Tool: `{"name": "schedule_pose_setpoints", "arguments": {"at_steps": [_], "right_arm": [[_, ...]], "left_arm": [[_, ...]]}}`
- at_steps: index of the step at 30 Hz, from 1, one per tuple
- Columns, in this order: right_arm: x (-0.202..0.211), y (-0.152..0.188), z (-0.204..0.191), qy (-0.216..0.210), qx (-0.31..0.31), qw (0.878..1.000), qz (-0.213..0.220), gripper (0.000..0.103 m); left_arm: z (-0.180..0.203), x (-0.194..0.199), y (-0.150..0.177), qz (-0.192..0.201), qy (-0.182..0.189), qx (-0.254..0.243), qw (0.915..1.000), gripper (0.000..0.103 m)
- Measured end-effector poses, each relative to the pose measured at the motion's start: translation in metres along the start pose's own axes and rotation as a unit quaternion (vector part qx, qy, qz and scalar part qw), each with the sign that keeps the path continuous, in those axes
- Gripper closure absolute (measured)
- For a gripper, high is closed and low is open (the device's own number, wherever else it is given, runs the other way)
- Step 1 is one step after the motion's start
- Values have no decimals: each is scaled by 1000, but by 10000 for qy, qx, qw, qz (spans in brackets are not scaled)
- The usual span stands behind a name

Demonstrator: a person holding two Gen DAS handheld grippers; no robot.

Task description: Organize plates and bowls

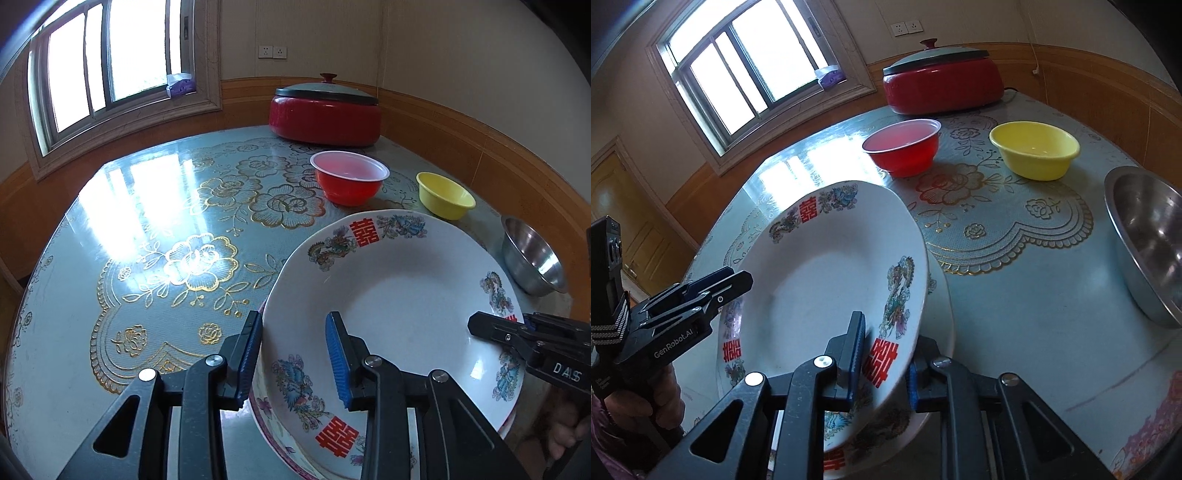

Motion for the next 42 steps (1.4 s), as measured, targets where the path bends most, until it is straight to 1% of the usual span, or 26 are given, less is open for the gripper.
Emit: {"name": "schedule_pose_setpoints", "arguments": {"at_steps": [8, 16, 28, 30, 31, 33, 37, 40, 42], "right_arm": [[4, 2, -5, 123, 125, 9998, -36, 85], [8, 3, -2, 102, -28, 9999, -96, 85], [26, 5, 6, 309, -172, 9994, -39, 85], [28, 7, 8, 465, -169, 9987, -77, 81], [30, 9, 9, 459, -176, 9987, -97, 81], [34, 13, 13, 452, -235, 9986, -146, 81], [38, 21, 14, 268, -391, 9987, -203, 81], [38, 23, 9, 277, -380, 9987, -220, 81], [38, 24, 5, 329, -338, 9986, -227, 83]], "left_arm": [[16, 9, -1, 164, 168, -194, 9995, 68], [11, 13, 0, 184, 122, -152, 9996, 68], [9, 15, 3, 187, 246, -146, 9994, 68], [7, 14, 4, 171, 265, -133, 9994, 68], [5, 14, 4, 164, 273, -116, 9994, 68], [-1, 14, 4, 157, 308, -16, 9994, 68], [-25, 17, 3, 186, 288, 347, 9988, 68], [-46, 17, 5, 178, 184, 597, 9979, 68], [-58, 15, 8, 127, 116, 728, 9972, 68]]}}
Point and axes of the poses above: each gripper's, at about its wrist camera, not at the fingertips, and x roughly against the way its jaws point, z to its right, y to its underside, the point moved 5 cm from there along -x, roughly the way its jaws point, and after that the axes turned 3 degrees about x, right-handed, at the moved point
